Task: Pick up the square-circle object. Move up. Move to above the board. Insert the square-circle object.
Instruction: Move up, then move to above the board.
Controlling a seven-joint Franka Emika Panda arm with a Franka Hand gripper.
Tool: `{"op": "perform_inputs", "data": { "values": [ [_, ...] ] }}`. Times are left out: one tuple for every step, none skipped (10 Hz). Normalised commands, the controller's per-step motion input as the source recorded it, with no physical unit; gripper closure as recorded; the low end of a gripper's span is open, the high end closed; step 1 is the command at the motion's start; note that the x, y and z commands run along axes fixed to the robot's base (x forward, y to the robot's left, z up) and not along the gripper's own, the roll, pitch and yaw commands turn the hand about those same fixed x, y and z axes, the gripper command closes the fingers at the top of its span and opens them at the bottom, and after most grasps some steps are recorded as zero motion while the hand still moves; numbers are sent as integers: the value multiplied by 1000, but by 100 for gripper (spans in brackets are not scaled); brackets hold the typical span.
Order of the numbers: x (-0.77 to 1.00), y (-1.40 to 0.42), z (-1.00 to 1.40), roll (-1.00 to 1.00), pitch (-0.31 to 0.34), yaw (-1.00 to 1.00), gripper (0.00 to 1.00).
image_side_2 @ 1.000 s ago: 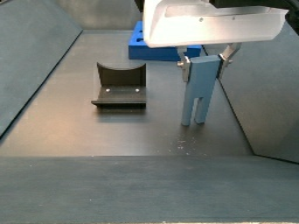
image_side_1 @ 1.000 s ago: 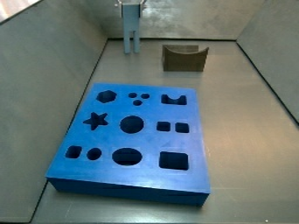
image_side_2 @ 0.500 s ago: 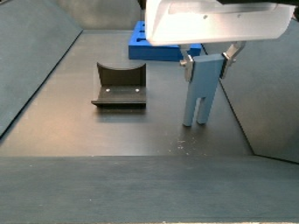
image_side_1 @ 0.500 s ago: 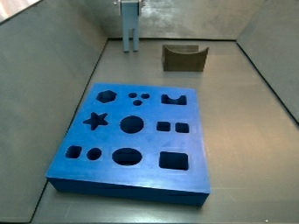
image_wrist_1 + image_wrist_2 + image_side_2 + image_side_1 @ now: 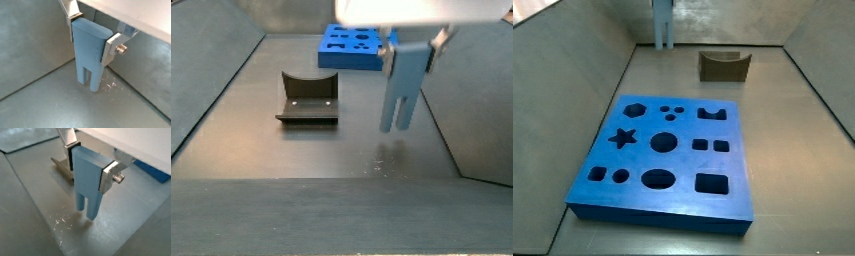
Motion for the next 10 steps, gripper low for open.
{"op": "perform_inputs", "data": {
  "values": [
    [-18,6,323,28,61,-20,100],
    [23,-476,1000,-248,127,-107,100],
    [31,-507,1000,-246,133,-90,100],
    [29,-404,1000,-208,98,-36,100],
    [32,-362,1000,-195,86,-21,100],
    [40,-304,1000,-148,80,-2,100],
    [42,-267,1000,-114,81,7,100],
    [39,-192,856,-89,79,16,100],
    [32,-126,683,-79,77,21,100],
    [24,-61,455,-74,76,19,100]
  ]
}}
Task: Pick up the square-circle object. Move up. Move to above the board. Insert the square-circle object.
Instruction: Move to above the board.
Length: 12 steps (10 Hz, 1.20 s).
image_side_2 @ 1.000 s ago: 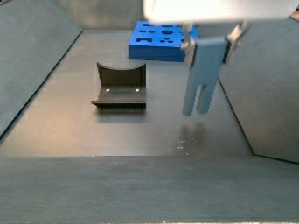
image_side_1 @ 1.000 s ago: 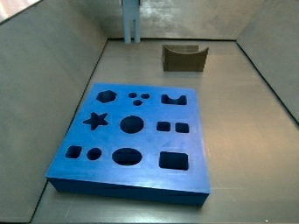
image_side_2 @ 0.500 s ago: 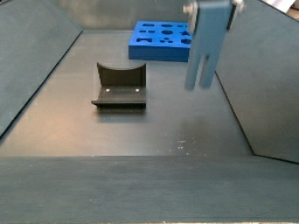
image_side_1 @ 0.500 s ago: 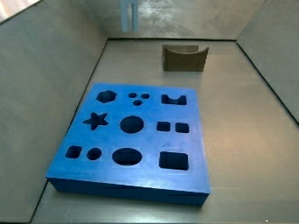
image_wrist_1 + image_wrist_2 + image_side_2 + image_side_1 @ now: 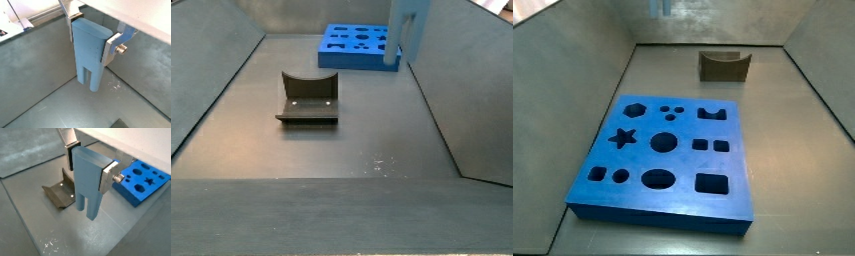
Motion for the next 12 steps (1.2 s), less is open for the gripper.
{"op": "perform_inputs", "data": {
  "values": [
    [23,-40,289,-70,77,20,100],
    [138,-1000,140,267,142,-492,100],
    [140,-1000,131,272,132,-474,100],
    [135,-1000,143,225,107,-272,100],
    [136,-1000,147,124,83,-158,100],
    [140,-1000,147,73,80,-52,100],
    [141,-1000,151,49,83,-36,100],
    [147,-1000,156,7,87,-13,100],
    [153,-1000,155,-2,91,-8,100],
    [164,-1000,159,4,115,6,100],
    [172,-1000,162,-12,126,3,100],
    [191,-1000,167,1,140,6,100]
  ]
}}
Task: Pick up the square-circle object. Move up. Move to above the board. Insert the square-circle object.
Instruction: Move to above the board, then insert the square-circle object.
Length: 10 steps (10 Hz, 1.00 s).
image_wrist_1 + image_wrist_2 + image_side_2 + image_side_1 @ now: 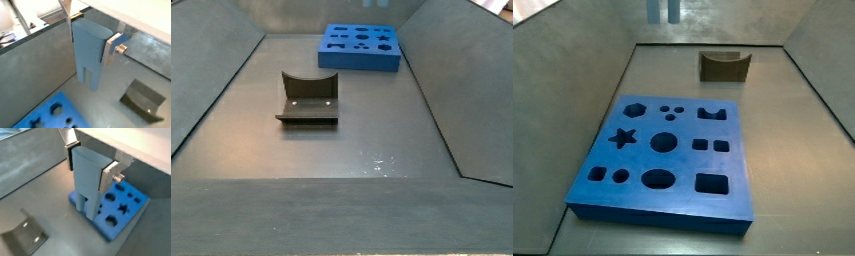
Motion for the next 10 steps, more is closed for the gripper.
{"op": "perform_inputs", "data": {
  "values": [
    [202,-1000,168,0,138,12,100],
    [227,-1000,174,15,137,10,100],
    [243,-1000,178,17,131,6,100],
    [204,-715,135,34,143,15,100],
    [151,-321,68,56,142,12,100],
    [0,-20,0,0,0,0,100],
    [-746,-451,-280,0,-60,-174,100],
    [-331,-754,-674,0,0,-314,100],
    [-429,-791,-886,-71,-10,-200,100],
    [-371,-814,-540,-87,77,0,100]
  ]
}}
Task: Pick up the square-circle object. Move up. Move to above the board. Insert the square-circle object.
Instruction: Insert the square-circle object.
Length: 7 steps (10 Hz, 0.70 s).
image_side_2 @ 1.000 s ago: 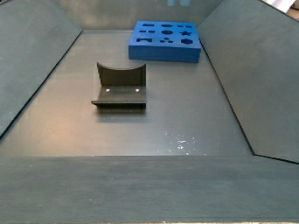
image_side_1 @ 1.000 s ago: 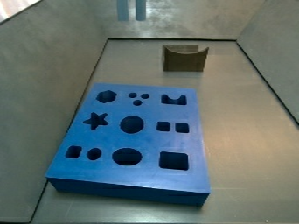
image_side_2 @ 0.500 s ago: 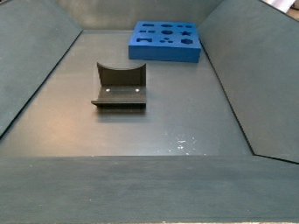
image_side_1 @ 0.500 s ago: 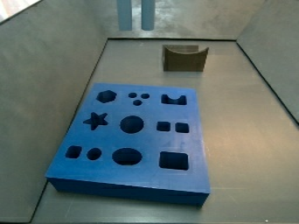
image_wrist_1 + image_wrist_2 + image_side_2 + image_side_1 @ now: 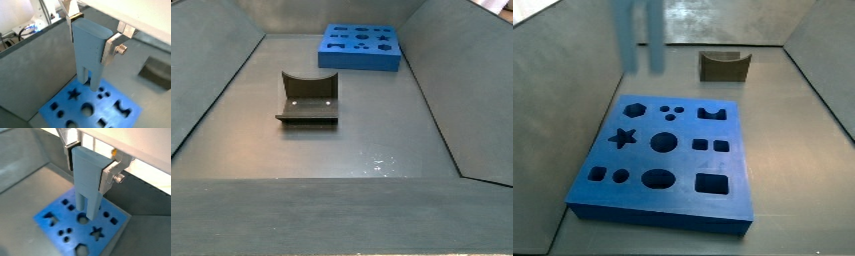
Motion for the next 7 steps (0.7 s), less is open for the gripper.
{"op": "perform_inputs", "data": {
  "values": [
    [-154,-769,-457,-87,137,126,100],
    [-186,-877,-440,0,109,137,100],
    [-157,-849,-380,-16,110,177,100],
    [-143,-820,-309,-54,94,183,100],
    [-297,-569,-294,-121,-24,231,100],
    [-217,-9,0,-10,-97,163,100],
    [0,0,0,-21,0,0,100]
  ]
}}
